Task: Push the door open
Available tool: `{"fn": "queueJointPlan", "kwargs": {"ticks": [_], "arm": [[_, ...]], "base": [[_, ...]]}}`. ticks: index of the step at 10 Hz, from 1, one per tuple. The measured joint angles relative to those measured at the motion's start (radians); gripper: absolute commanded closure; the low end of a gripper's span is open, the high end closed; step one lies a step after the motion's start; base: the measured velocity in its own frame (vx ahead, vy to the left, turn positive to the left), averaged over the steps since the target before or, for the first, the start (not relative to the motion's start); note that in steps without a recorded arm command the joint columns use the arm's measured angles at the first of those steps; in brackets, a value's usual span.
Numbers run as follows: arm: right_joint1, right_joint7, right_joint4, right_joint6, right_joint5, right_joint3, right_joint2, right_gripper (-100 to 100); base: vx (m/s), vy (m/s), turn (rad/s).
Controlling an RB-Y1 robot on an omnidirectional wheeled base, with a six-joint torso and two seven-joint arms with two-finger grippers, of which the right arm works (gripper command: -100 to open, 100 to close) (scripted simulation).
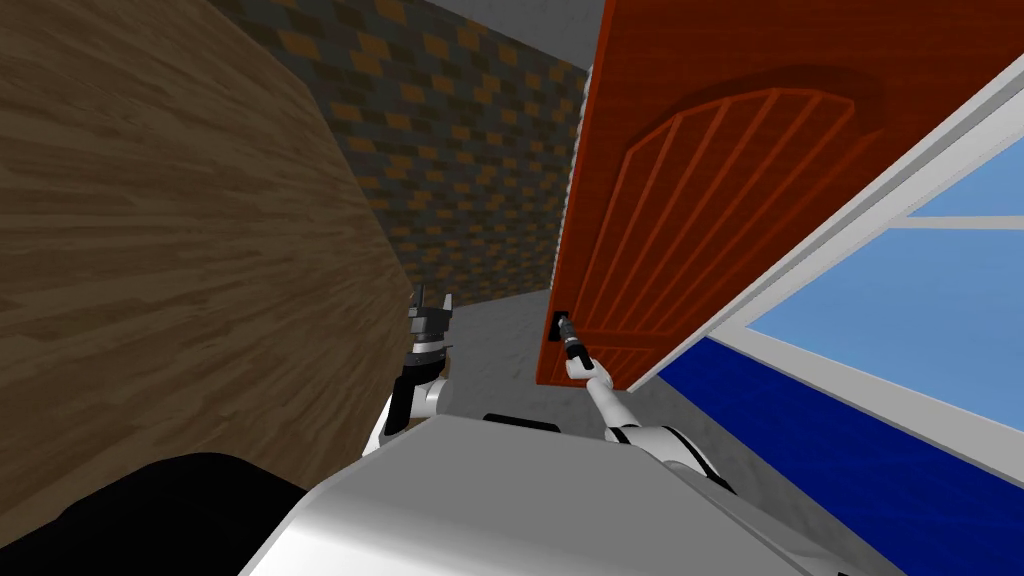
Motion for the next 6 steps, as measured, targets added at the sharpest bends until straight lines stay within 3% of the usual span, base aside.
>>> {"fn": "queueJointPlan", "kwargs": {"ticks": [2,3,6], "arm": [[-0.009,0.016,0.026,-0.013,-0.007,-0.032,-0.003,100],[0.002,0.017,0.001,-0.006,-0.008,-0.036,-0.006,100],[0.01,0.024,-0.002,0.006,-0.015,-0.064,-0.017,100]], "base": [[0.117,0.093,-0.037],[0.124,0.102,-0.044],[0.153,0.141,-0.076]]}}
